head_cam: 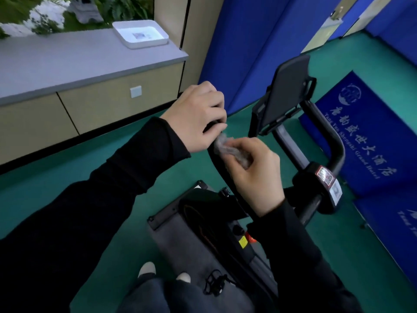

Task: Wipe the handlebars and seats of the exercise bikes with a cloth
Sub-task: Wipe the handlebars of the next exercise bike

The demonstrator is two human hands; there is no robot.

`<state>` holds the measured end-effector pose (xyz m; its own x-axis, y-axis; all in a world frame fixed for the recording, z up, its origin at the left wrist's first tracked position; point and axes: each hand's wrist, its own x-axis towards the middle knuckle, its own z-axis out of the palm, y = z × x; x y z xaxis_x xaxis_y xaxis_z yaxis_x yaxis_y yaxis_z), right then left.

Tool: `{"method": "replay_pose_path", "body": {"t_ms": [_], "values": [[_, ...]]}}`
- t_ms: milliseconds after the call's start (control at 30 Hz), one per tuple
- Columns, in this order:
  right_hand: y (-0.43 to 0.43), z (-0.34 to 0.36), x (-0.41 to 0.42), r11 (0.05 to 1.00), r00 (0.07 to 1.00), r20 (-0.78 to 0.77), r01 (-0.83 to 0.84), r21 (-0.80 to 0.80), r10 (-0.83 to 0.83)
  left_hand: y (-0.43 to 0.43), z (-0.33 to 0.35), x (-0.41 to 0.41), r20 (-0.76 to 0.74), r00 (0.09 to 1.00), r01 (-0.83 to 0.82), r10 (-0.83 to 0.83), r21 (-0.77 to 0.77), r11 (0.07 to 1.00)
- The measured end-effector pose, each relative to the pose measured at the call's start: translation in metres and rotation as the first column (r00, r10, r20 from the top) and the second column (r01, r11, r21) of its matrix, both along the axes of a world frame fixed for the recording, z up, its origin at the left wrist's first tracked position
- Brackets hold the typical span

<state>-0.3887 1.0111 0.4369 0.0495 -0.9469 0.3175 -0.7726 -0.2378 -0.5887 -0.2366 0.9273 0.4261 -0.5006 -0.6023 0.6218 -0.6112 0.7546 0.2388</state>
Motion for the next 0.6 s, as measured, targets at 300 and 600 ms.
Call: {"method": "replay_pose_path", "body": {"t_ms": [300, 600], "values": [[0.006, 0.001, -0.008, 0.986, 0.982, -0.088, -0.168, -0.014, 0.166, 0.004, 0.002, -0.003, -0.05, 0.999, -0.011, 0.015, 0.078, 0.997], [0.012, 0.008, -0.047, 0.93, 0.917, -0.158, -0.355, 0.093, 0.365, 0.009, 0.001, -0.009, -0.057, 0.995, -0.077, 0.083, 0.087, 0.993]]}}
